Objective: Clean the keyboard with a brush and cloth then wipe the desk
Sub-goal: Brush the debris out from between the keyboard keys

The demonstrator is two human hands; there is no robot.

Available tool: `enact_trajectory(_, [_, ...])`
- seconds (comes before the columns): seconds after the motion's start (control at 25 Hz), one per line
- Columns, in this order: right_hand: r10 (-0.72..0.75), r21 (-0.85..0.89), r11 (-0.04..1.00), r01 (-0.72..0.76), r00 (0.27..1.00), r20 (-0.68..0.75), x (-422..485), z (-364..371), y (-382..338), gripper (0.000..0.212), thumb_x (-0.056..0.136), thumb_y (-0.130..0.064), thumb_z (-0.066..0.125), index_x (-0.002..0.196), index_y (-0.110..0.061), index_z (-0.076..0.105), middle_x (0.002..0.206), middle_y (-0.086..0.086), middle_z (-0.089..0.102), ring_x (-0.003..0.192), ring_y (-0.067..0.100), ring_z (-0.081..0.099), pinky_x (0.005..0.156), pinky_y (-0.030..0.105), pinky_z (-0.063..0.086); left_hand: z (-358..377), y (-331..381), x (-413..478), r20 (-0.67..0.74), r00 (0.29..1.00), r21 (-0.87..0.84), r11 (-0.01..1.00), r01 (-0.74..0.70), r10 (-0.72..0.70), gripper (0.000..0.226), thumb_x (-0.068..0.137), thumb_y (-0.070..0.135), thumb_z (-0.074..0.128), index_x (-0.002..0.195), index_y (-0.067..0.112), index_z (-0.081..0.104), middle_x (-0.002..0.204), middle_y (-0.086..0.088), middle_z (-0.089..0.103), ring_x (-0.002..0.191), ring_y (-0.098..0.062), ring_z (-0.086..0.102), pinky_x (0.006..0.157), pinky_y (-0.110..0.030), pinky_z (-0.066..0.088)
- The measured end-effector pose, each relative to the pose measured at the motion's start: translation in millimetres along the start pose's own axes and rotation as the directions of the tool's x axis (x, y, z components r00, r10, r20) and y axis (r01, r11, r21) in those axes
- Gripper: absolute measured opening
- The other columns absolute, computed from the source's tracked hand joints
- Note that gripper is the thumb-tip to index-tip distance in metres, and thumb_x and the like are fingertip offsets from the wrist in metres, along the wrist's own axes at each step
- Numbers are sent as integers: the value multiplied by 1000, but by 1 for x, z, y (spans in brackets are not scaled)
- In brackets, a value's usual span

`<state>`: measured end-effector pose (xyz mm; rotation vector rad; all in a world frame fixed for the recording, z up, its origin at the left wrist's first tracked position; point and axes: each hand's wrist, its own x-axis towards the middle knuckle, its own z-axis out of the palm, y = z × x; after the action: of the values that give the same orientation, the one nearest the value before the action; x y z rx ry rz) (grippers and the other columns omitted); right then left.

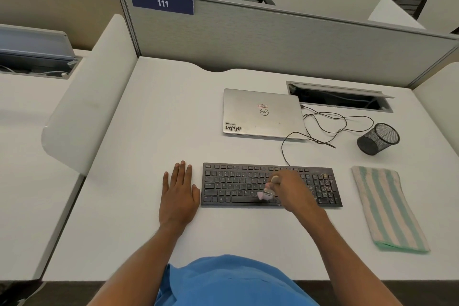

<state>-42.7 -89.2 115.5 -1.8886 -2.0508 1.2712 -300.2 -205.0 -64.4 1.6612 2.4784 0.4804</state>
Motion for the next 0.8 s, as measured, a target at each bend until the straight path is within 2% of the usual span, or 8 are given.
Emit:
enact_trajectory(0.12, [-24,-9,1000,24,994,-103,2,2,4,12,96,-23,56,100,-13,61,96,13,65,86,22,71,70,28,61,0,0,0,-3,1000,-6,1000,-3,3,68,100,33,30,163,8,37,173,-10,27,162,-23,19,133,-49,8])
enact_trajectory(0.2, [-96,-97,992,83,986,-139,3,11,-5,20,99,-24,55,86,-10,62,77,5,62,65,2,64,58,16,49,0,0,0,-4,1000,-1,1000,-3,3,68,100,34,29,163,9,37,173,-9,27,162,-23,19,133,-49,7])
enact_trajectory(0.28, [-155,-156,980,127,970,-186,-2,21,-22,33,102,-19,51,72,-6,59,59,-3,54,47,-5,55,47,12,35,-1,0,0,-3,1000,4,1000,-5,5,68,100,34,29,162,8,38,173,-10,27,162,-23,20,133,-49,8])
enact_trajectory(0.4, [-160,-202,971,127,975,-153,-4,37,-25,42,102,-16,51,61,-10,50,57,1,60,57,-1,62,54,20,49,-3,1,-1,4,1000,1,1000,-7,7,69,100,35,27,163,9,36,173,-9,26,162,-23,18,133,-48,6])
enact_trajectory(0.44, [-158,-268,956,119,979,-128,-7,37,-25,44,103,-16,51,59,-10,48,58,0,59,61,4,61,54,19,47,-3,2,-1,1,1000,-5,1000,-6,6,69,100,35,27,163,9,36,173,-9,26,162,-22,18,133,-48,6])
enact_trajectory(0.56, [-76,-253,966,45,991,-115,-8,30,-9,41,104,-16,49,64,-7,51,52,-6,51,45,-7,55,44,11,38,-3,1,0,-5,1000,-10,1000,-3,3,69,100,34,28,162,8,37,173,-10,27,162,-23,19,133,-48,7])
enact_trajectory(0.68, [-71,-216,976,31,982,-178,-5,21,-5,36,101,-19,52,70,-1,56,61,7,63,62,6,68,53,28,50,-3,1,0,5,1000,0,1000,-2,2,69,100,35,26,163,9,36,173,-9,26,162,-22,18,133,-48,7])
enact_trajectory(0.8, [-98,-123,990,67,960,-262,-3,24,-10,40,101,-17,50,64,-3,54,56,-1,60,56,-3,64,45,20,39,-2,1,0,11,1000,-2,1000,4,-4,69,100,36,26,164,9,35,174,-9,25,163,-22,16,133,-48,6])
